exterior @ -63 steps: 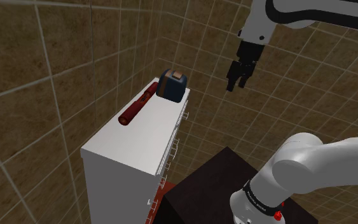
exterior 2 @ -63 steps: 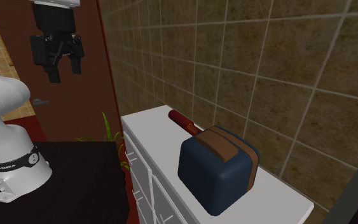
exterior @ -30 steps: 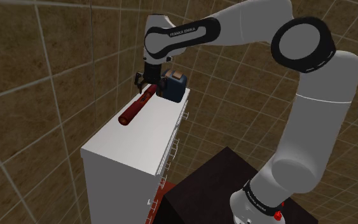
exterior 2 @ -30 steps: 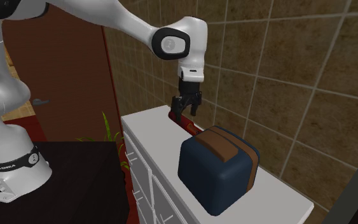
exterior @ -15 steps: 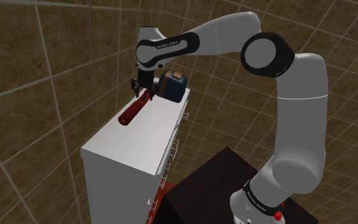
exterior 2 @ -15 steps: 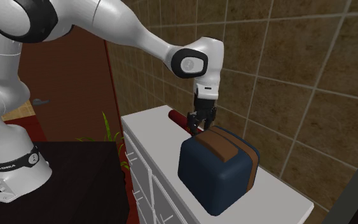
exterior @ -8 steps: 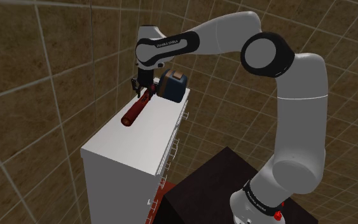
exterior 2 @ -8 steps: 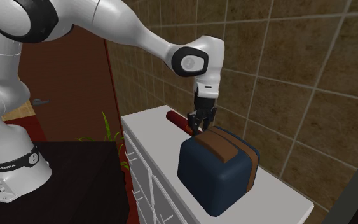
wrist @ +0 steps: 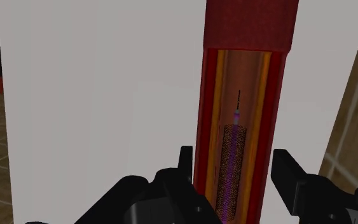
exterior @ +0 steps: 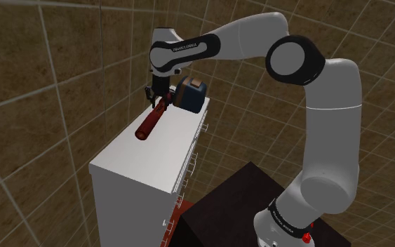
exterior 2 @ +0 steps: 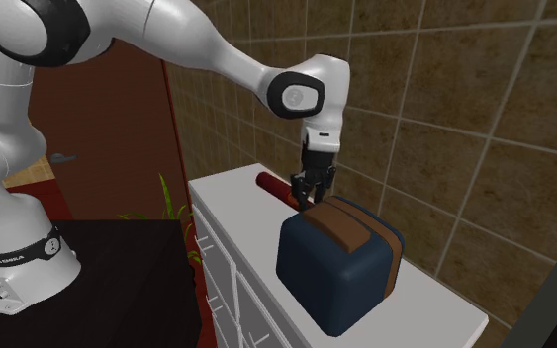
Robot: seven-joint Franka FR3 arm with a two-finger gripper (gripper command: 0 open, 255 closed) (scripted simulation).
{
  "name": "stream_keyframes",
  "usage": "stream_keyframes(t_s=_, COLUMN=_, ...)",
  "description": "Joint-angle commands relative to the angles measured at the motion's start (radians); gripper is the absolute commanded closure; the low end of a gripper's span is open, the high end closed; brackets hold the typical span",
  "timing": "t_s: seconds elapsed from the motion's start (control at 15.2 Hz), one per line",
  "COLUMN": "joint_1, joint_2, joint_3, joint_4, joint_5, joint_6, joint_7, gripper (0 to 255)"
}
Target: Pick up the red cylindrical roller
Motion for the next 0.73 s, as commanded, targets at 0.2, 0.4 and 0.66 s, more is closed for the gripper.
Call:
stream_keyframes(t_s=0.2, joint_1=0.002, joint_2=-0.033, joint_3=0.007, joint_4=0.029, joint_5=0.007, joint_6=-0.047, joint_7=-0.005, gripper=255)
stream_keyframes(t_s=0.4, joint_1=0.002, joint_2=-0.045, joint_3=0.008, joint_4=0.05, joint_5=0.01, joint_6=-0.08, joint_7=-0.007, gripper=255)
stream_keyframes(t_s=0.66, joint_1=0.002, joint_2=-0.053, joint_3=0.009, joint_4=0.067, joint_5=0.012, joint_6=-0.105, joint_7=-0.009, gripper=255)
